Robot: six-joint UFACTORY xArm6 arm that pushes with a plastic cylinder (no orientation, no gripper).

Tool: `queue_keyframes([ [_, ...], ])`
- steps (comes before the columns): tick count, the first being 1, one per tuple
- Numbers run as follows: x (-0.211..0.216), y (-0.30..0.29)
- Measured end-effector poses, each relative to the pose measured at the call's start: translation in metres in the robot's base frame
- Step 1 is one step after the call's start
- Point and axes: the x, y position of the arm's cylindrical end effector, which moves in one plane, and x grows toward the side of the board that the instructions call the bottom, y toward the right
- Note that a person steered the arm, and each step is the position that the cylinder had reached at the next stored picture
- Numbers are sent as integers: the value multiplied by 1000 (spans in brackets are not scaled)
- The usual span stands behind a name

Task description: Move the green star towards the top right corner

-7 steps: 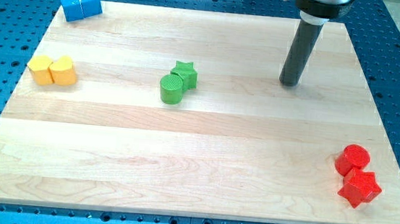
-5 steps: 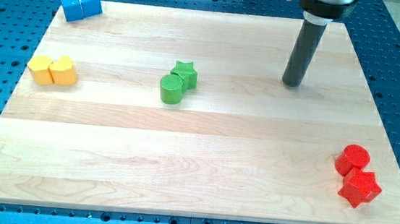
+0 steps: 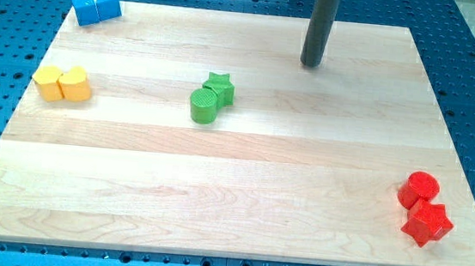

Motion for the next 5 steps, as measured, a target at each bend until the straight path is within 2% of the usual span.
queue_keyframes([
  [1,60,19],
  [2,105,12],
  [3,145,-63],
  [4,169,-179],
  [5,169,-234],
])
